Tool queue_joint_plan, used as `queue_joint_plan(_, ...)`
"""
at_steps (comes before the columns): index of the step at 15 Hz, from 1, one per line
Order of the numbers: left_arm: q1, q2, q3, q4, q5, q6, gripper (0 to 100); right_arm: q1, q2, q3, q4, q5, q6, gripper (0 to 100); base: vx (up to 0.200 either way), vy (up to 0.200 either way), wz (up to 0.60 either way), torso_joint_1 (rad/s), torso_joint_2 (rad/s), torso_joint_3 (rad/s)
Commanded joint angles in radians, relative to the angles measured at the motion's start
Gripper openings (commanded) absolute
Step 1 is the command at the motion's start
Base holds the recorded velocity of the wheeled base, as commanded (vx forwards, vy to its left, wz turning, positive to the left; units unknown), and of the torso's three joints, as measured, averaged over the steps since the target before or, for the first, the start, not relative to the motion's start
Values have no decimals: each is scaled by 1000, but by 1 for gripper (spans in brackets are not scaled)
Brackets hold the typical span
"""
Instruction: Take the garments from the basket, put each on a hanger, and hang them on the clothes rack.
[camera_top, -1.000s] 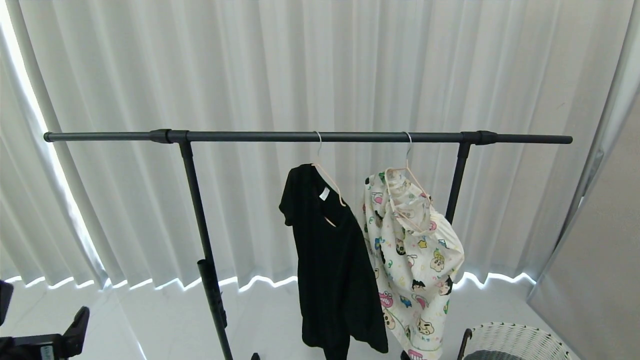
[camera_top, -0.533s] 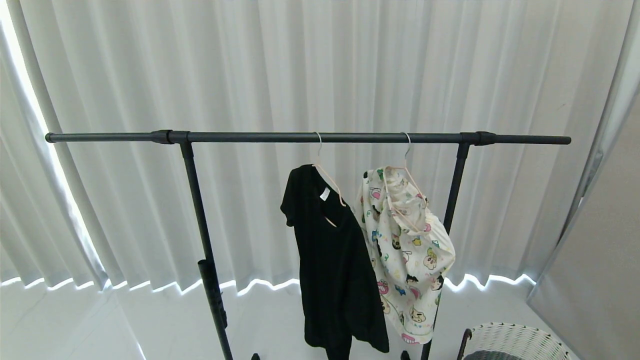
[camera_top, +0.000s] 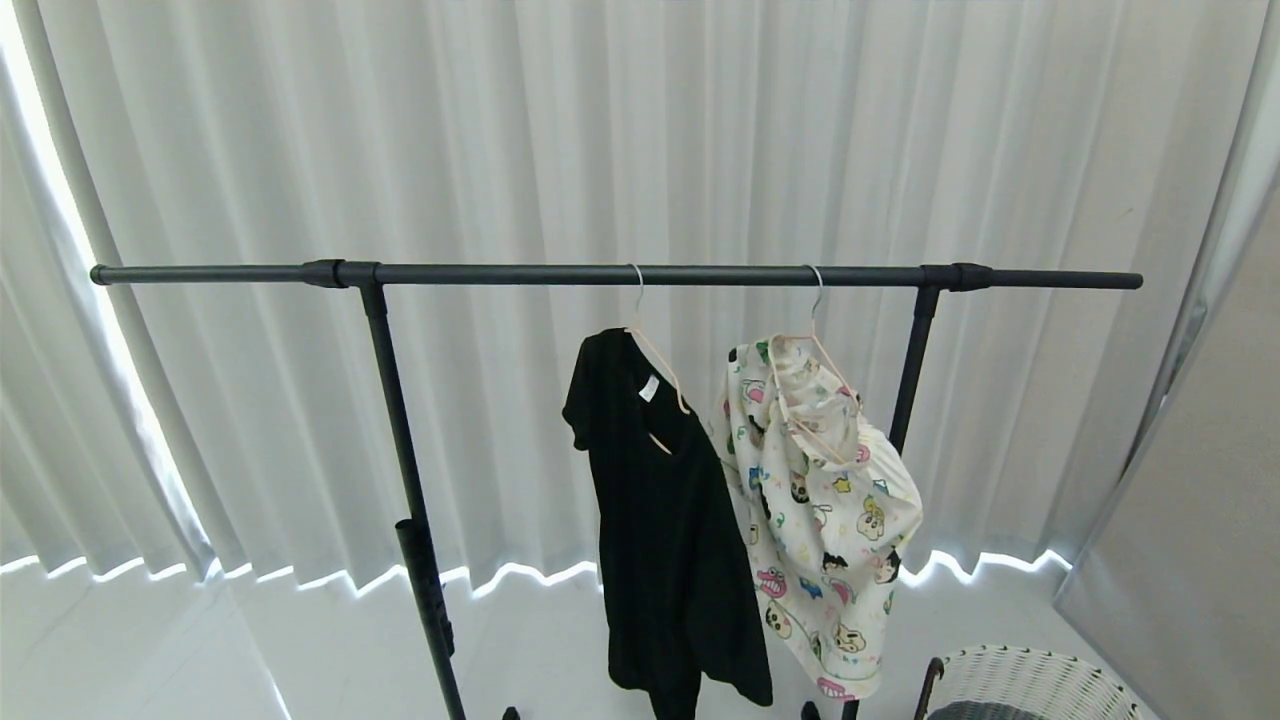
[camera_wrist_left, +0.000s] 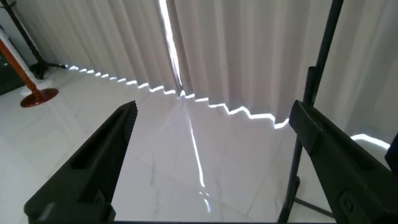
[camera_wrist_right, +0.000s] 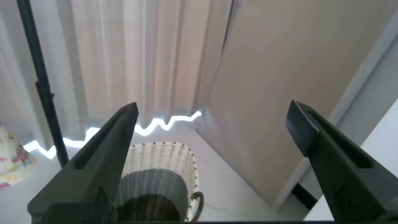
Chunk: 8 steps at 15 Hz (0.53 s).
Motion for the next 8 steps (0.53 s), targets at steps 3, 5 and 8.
queue_joint_plan(3, -57, -2, 5, -3, -297, -72, 100, 0, -3, 6, -13, 119, 31, 100, 0, 0, 0, 0, 0, 0)
queue_joint_plan(5, -125, -5, 8, -3, -389, -155, 100, 0, -3, 7, -13, 169, 69, 100, 0, 0, 0, 0, 0, 0)
queue_joint_plan(8, -142, -53, 33, -4, -380, -189, 100, 0, -3, 7, -11, 274, 88, 100, 0, 0, 0, 0, 0, 0)
